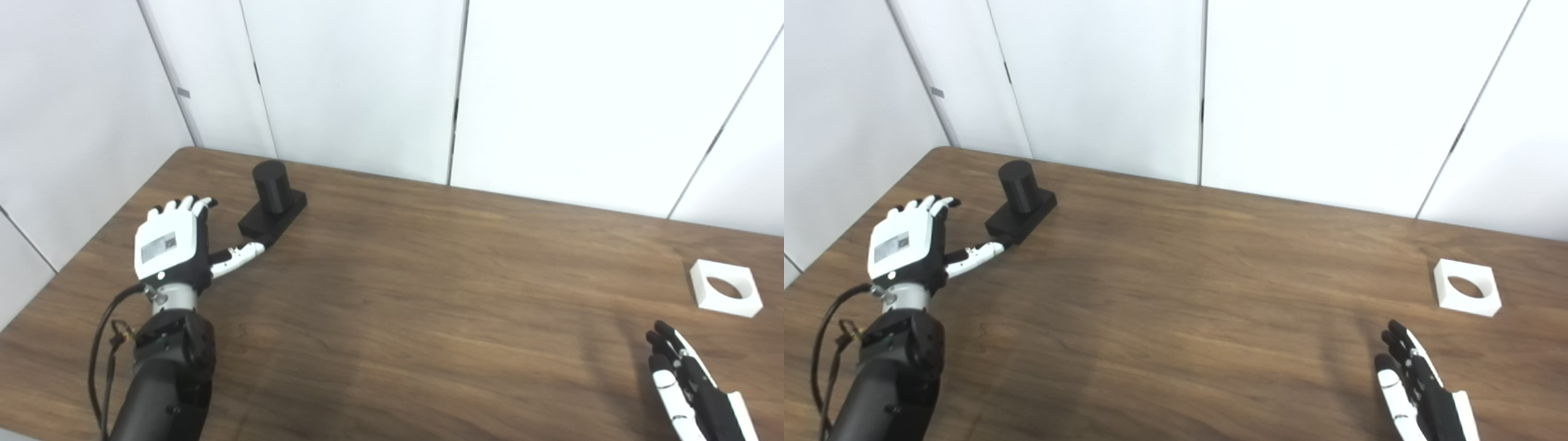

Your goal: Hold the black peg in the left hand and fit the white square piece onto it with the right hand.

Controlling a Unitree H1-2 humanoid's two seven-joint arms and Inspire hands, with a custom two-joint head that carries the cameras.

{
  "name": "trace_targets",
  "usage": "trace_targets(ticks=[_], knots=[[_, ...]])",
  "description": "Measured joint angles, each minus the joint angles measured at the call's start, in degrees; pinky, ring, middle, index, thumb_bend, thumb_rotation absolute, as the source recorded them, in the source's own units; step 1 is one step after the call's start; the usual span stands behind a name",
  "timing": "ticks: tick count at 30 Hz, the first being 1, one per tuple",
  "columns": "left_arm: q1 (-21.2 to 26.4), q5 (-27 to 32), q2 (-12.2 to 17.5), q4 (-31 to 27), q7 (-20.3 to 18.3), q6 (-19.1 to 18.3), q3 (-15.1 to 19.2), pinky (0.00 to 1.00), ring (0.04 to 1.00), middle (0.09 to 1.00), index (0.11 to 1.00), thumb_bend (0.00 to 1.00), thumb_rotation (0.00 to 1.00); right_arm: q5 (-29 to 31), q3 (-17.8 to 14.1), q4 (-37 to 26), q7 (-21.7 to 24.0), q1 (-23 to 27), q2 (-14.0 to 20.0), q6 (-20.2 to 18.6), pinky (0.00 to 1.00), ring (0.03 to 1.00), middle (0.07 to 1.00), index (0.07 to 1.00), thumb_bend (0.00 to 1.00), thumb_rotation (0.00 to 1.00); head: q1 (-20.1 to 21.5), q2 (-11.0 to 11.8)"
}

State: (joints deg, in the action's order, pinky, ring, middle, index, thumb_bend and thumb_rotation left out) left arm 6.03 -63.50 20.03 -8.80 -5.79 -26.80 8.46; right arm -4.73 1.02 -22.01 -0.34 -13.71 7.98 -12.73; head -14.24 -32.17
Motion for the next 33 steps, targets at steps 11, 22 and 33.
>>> trace_targets(ticks=[11, 22, 33], knots=[[5.47, -1.58, 0.77, 9.94, -0.81, 0.03, -1.58, 1.0, 0.955, 0.935, 0.833, 0.9, 0.78, -0.11, 0.09, -0.29, 0.03, -0.14, -0.07, -0.34, 1.0, 0.941, 0.891, 0.902, 0.18, 0.75, 0.79, 0.09], [10.67, 3.31, 1.1, 18.98, 3.24, 0.07, -4.27, 0.92, 0.919, 0.9, 0.807, 0.91, 0.77, 0.0, 0.51, -0.46, 0.02, -0.27, -0.06, -0.21, 0.99, 0.934, 0.887, 0.898, 0.18, 0.75, 1.41, 0.0], [12.99, 7.02, 2.91, 26.93, 6.68, 0.06, -5.45, 0.93, 0.908, 0.881, 0.796, 0.89, 0.73, -0.33, 0.44, -0.47, -0.52, -0.37, -0.04, -0.24, 0.96, 0.925, 0.876, 0.877, 0.2, 0.77, 1.32, 0.0]])
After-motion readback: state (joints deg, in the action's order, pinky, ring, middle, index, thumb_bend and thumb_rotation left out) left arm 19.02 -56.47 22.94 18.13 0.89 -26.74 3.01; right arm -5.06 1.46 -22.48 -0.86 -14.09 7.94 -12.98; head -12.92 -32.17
